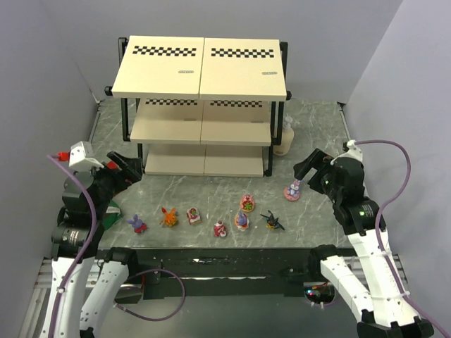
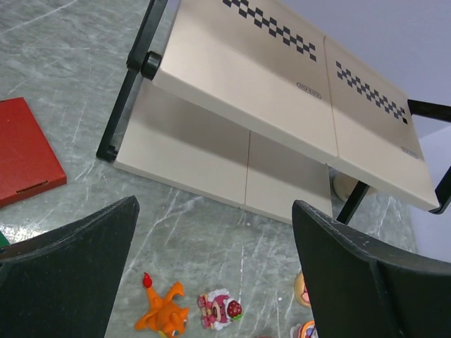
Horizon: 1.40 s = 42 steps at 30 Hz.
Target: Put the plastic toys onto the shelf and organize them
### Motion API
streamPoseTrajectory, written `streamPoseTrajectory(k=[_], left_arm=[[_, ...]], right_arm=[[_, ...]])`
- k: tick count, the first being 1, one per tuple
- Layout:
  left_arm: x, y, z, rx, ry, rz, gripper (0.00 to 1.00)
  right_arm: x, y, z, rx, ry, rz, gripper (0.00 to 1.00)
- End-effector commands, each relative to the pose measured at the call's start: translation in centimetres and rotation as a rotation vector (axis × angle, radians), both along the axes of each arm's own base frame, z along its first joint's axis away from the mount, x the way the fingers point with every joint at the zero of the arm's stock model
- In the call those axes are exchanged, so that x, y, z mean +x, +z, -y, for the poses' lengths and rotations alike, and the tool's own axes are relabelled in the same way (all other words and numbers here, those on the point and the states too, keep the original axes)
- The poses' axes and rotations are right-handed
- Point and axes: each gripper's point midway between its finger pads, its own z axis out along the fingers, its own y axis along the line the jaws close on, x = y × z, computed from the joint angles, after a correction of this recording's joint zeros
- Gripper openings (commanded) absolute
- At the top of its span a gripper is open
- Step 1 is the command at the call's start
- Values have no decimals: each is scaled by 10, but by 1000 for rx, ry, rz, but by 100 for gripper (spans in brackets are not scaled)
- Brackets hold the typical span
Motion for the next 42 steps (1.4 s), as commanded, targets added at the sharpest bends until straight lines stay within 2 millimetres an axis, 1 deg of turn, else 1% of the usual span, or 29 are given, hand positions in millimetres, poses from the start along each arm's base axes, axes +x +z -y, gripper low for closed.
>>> streamPoseTrajectory(k=[1,3,6,7,8,9,11,12,16,19,20,21,23,24,26,27,29,32,33,35,37,38,39,40,41,42], left_arm=[[-4,10,3,-18,-21,76,96],[-6,13,7,-21,-41,105,96],[-9,10,8,-24,-49,132,96],[-9,7,7,-26,-46,141,96],[-9,6,6,-32,-39,144,96],[-7,-1,6,-32,-35,134,96],[-8,-5,8,-35,-43,135,96],[-7,-10,9,-39,-47,122,96],[-9,-17,10,-71,-44,103,96],[-9,-19,3,-85,4,95,96],[-9,-19,0,-106,31,90,96],[-9,-22,-2,-111,42,80,96],[-9,-23,-2,-121,47,77,96],[-9,-25,-4,-119,64,72,96],[-9,-25,-6,-114,70,71,96],[-9,-26,-6,-112,71,70,96],[-8,-27,-5,-110,70,69,96],[-8,-27,-1,-107,44,73,96],[-8,-26,0,-107,39,74,96],[-8,-27,1,-104,33,72,96],[-7,-29,0,-99,38,65,96],[-7,-30,-1,-96,41,61,96],[-7,-30,-1,-94,44,61,96],[-7,-31,-2,-93,46,58,96],[-7,-31,-2,-92,46,57,96],[-6,-31,-1,-90,44,57,96]], right_arm=[[-1,-18,-7,17,31,-47,96],[1,-25,-6,11,27,-72,96],[0,-38,-3,-20,21,-110,97],[1,-43,2,-39,1,-117,97],[1,-44,4,-48,-4,-118,97],[0,-45,6,-58,-7,-118,97],[-1,-53,7,-68,-11,-133,97],[-1,-57,9,-68,-23,-141,97],[0,-76,12,-57,-73,-172,97],[1,-89,13,-58,-99,-189,96],[1,-92,8,-63,-91,-192,96],[2,-96,11,-75,-120,-206,96],[3,-102,8,-87,-123,-225,96],[3,-109,2,-93,-119,-254,96],[6,-112,5,-117,-156,-270,96],[7,-119,4,-127,-172,-303,96],[10,-122,5,-144,-187,-316,97],[14,-137,8,-168,-211,-368,97],[18,-138,5,-161,-208,-361,97],[20,-148,5,-171,-211,-386,96],[27,-152,1,-161,-206,-379,95],[29,-158,0,-166,-204,-395,93],[32,-160,-2,-162,-199,-397,90],[36,-161,-4,-159,-196,-393,89],[37,-168,-4,-169,-198,-414,89],[40,-169,-6,-168,-195,-418,88]])
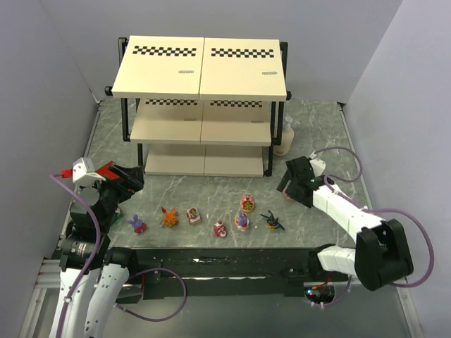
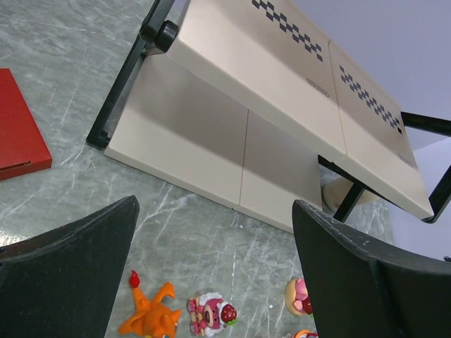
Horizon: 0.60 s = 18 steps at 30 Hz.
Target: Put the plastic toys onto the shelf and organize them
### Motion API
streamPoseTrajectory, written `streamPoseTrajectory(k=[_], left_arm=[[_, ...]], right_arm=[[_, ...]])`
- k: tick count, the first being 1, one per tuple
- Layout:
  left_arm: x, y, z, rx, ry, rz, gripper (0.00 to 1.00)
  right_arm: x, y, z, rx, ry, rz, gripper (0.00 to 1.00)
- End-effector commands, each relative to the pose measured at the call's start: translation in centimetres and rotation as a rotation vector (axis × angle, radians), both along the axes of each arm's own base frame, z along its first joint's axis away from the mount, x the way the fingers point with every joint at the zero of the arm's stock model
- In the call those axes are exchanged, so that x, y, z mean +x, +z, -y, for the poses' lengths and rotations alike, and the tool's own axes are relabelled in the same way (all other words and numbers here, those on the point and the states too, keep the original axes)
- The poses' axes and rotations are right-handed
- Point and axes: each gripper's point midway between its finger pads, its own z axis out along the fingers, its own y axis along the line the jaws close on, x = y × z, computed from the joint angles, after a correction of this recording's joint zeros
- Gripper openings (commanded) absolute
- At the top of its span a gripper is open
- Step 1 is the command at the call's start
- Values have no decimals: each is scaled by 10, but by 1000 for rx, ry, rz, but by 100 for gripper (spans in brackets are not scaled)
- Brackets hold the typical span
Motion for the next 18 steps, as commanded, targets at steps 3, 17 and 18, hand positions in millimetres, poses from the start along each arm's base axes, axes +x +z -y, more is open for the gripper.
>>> streamPoseTrajectory(k=[3,17,18], left_arm=[[3,3,0,7,-2,13,96],[4,-1,2,13,-9,3,96],[4,-1,2,13,-9,3,96]], right_arm=[[31,-3,-6,-13,-35,26,91],[32,-32,1,-72,-89,-70,88],[33,-32,1,-72,-94,-70,87]])
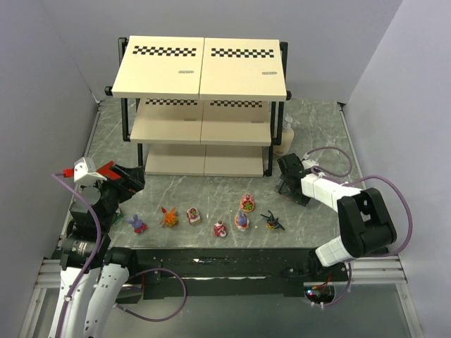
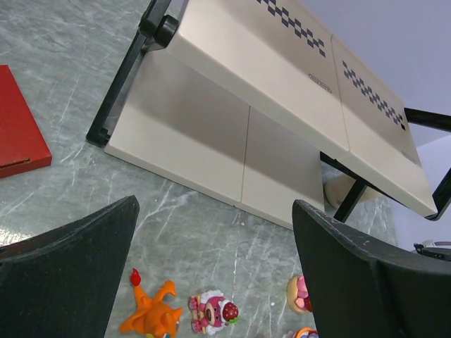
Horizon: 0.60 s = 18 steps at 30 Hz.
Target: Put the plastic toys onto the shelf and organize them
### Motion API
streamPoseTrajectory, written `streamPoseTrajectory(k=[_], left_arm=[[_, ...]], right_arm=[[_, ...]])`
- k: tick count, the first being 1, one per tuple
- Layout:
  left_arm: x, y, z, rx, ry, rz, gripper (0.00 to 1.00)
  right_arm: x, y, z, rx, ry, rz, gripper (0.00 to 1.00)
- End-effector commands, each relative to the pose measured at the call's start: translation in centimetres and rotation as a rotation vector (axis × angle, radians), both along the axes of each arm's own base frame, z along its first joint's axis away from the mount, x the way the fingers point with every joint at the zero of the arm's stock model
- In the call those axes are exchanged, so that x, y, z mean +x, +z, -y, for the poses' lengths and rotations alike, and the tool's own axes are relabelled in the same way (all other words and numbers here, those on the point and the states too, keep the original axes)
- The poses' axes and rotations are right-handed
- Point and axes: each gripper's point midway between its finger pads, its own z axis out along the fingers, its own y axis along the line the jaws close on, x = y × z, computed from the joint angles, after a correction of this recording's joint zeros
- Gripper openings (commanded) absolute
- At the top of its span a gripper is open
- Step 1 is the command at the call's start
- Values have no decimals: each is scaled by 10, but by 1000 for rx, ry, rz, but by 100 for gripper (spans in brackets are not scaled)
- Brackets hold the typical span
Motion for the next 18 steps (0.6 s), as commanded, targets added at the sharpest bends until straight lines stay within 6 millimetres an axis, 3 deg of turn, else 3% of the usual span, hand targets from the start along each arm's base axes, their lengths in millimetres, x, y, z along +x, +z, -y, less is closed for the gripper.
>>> streamPoseTrajectory(k=[1,13,18], left_arm=[[4,2,0,9,-3,10,96],[2,0,0,13,-2,10,96],[2,1,0,12,-3,15,96]], right_arm=[[19,14,0,-17,-43,67,87],[25,14,1,-39,-62,31,82],[22,15,2,-33,-57,39,64]])
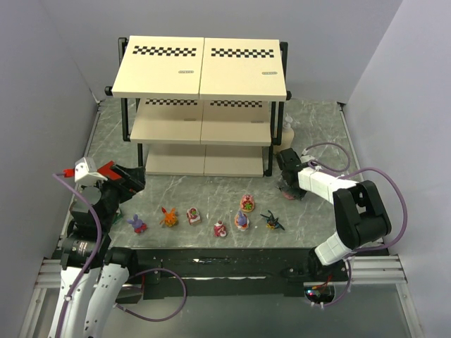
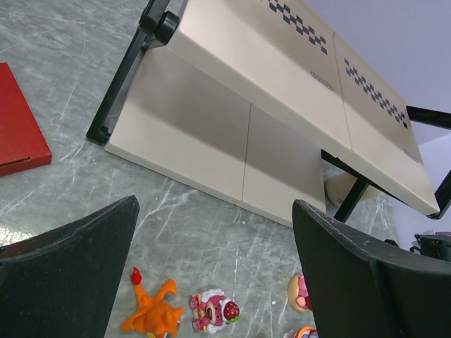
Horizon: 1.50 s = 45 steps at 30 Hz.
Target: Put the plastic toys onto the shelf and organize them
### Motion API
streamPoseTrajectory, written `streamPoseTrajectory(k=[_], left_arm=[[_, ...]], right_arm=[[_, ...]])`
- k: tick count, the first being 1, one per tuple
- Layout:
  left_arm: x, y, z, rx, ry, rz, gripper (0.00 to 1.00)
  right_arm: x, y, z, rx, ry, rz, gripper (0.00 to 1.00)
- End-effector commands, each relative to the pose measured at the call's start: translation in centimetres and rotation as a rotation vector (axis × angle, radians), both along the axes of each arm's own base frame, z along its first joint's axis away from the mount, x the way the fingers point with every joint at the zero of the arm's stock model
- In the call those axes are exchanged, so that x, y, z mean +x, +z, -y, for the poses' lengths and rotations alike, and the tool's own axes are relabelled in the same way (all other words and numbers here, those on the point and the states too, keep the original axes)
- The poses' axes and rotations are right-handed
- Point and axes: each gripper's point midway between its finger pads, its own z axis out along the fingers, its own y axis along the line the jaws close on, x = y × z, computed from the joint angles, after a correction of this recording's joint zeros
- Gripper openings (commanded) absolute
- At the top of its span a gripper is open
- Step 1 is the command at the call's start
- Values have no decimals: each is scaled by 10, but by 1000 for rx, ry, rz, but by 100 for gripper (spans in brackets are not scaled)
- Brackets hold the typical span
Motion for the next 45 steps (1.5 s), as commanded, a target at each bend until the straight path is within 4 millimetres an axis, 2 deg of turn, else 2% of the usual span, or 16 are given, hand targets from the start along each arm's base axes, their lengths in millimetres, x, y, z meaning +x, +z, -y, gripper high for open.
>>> streamPoseTrajectory(k=[1,3,4,7,9,23,33,34,36,37,39,40,41,42,43,45], left_arm=[[2,2,0,11,-1,19,96],[1,2,0,11,-1,20,96],[1,2,0,11,1,20,96],[1,2,0,10,1,19,96],[2,1,0,11,-1,17,96],[4,-4,1,12,-2,-10,96],[7,-10,0,16,7,-48,97],[7,-10,-1,16,12,-49,96],[8,-13,-2,19,18,-61,96],[8,-13,-3,20,21,-64,96],[9,-15,-3,21,25,-75,96],[10,-16,-4,22,29,-79,96],[10,-17,-4,23,30,-84,96],[10,-16,-4,22,31,-85,96],[10,-16,-5,22,32,-87,96],[11,-17,-5,22,35,-92,96]], right_arm=[[6,12,4,-19,-24,45,53],[4,13,5,-25,-22,44,41],[5,16,6,-29,-21,54,28],[3,25,8,-36,-8,75,7],[0,29,8,-35,13,83,0],[-17,147,-26,52,298,291,0],[-23,242,-71,134,504,520,0],[-22,262,-79,150,529,563,0],[-21,280,-85,141,569,590,0],[-22,304,-88,150,582,636,0],[-22,325,-94,143,626,675,0],[-23,349,-96,157,633,731,0],[-23,361,-99,161,650,760,0],[-22,371,-99,142,664,780,0],[-21,395,-95,142,648,835,0],[-14,412,-95,106,654,869,0]])
